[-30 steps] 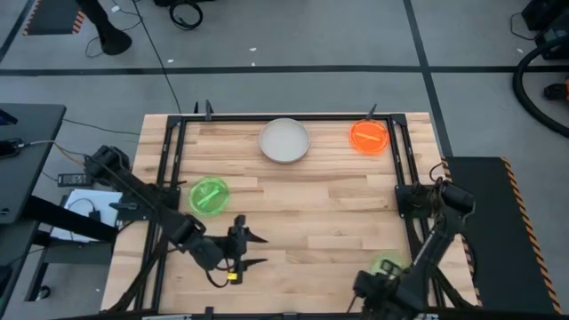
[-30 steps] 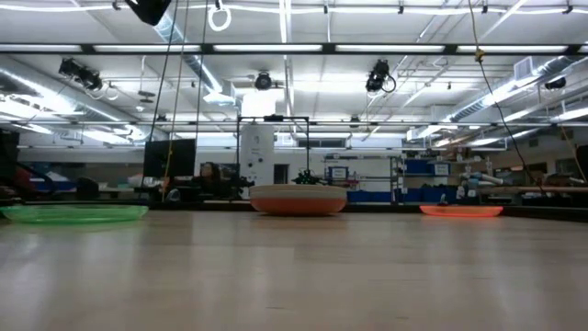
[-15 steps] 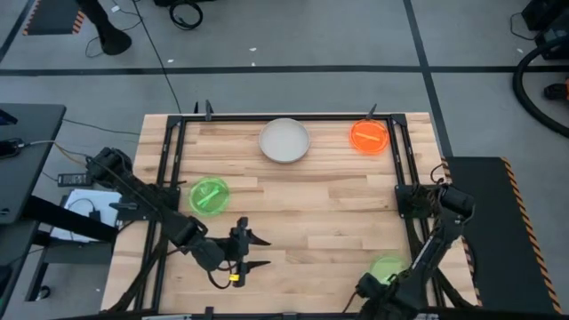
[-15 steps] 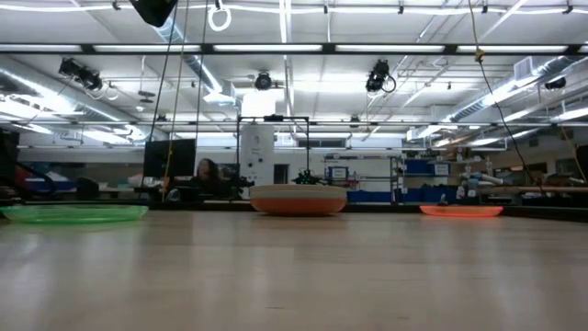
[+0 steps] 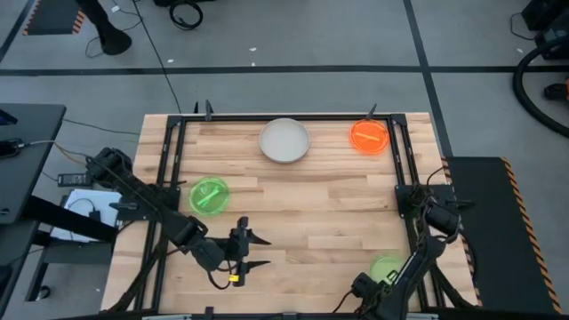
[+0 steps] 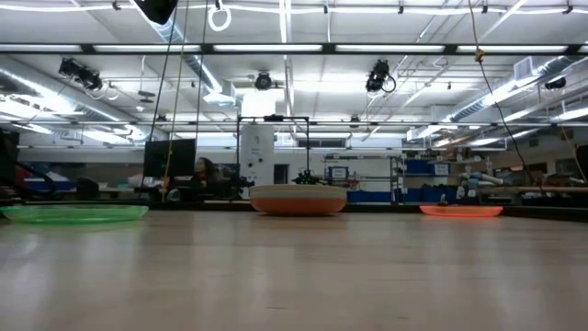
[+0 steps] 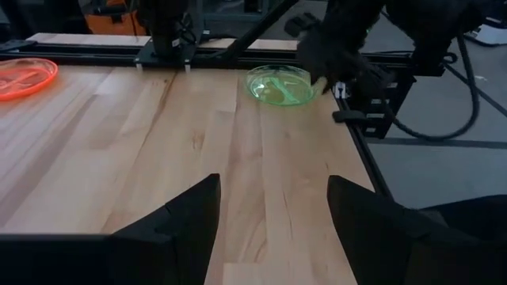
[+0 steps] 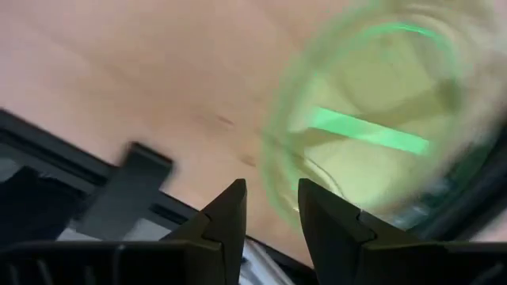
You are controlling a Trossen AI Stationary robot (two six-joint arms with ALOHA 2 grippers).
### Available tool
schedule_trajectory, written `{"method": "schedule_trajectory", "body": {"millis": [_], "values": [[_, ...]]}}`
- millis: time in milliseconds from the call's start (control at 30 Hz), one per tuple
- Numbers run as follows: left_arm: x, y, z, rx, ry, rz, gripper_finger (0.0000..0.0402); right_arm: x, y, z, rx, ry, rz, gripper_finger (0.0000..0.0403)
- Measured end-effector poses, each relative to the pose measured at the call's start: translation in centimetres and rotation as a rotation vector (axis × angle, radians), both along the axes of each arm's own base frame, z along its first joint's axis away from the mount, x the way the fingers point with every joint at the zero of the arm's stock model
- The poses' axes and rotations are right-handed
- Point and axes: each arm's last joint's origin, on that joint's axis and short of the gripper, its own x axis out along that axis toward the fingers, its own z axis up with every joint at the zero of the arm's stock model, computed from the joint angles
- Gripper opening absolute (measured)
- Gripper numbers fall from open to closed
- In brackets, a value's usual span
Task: Stack plastic plates
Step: Stack the bottom green plate on top of the top green plate
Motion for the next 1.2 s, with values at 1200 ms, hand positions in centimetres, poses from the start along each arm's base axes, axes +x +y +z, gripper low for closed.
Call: {"method": "schedule_trajectory", "body": {"millis": [1200], "values": [[0.0, 0.0, 0.1, 0.032, -0.008, -0.012, 0.0238, 0.8, -1.1, -3.0, -0.065, 0.096, 0.063, 0.0012]]}}
